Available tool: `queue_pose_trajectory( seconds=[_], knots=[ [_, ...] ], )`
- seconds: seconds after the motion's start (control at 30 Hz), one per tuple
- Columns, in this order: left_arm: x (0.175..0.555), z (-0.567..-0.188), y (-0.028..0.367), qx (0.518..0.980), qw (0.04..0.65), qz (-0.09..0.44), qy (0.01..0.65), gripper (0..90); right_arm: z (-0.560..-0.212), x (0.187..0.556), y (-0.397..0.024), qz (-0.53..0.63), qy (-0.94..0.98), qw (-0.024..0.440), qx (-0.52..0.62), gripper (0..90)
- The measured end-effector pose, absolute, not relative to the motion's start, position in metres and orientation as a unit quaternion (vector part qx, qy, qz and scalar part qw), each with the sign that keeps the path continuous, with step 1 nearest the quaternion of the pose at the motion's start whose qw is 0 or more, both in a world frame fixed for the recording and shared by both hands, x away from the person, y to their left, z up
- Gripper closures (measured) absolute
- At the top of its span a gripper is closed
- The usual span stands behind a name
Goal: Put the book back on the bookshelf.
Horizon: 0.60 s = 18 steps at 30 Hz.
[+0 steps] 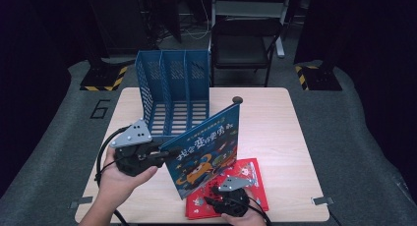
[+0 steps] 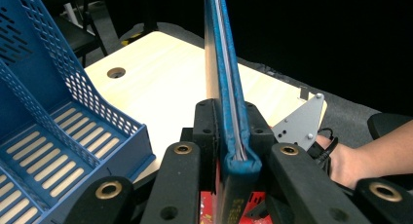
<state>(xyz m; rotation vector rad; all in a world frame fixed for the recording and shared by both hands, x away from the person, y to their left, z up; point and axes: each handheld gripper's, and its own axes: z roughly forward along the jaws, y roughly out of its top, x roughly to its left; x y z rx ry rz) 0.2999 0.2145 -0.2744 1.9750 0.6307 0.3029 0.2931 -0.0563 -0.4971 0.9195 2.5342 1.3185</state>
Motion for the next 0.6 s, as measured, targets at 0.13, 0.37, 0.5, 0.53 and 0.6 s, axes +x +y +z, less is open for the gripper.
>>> queue_pose_trajectory(
  seconds=[0.13,0.37,0.5,0.53,0.6],
  knots=[
    [0.300,-0.274,0.214,0.816,0.498,0.127,0.264,81.3,-0.497,0.290,-0.053,0.439,0.842,0.076,0.303,49.9],
    [0.301,-0.272,0.214,0.819,0.492,0.125,0.268,81.5,-0.495,0.283,-0.045,0.429,0.846,0.082,0.305,40.7],
    [0.301,-0.271,0.212,0.819,0.490,0.122,0.272,81.8,-0.490,0.279,-0.041,0.425,0.849,0.112,0.292,33.2],
    [0.302,-0.271,0.212,0.820,0.489,0.123,0.271,81.9,-0.488,0.277,-0.040,0.429,0.846,0.111,0.298,31.4],
    [0.303,-0.270,0.212,0.820,0.489,0.122,0.273,82.0,-0.486,0.276,-0.037,0.436,0.838,0.113,0.309,29.6]
  ],
)
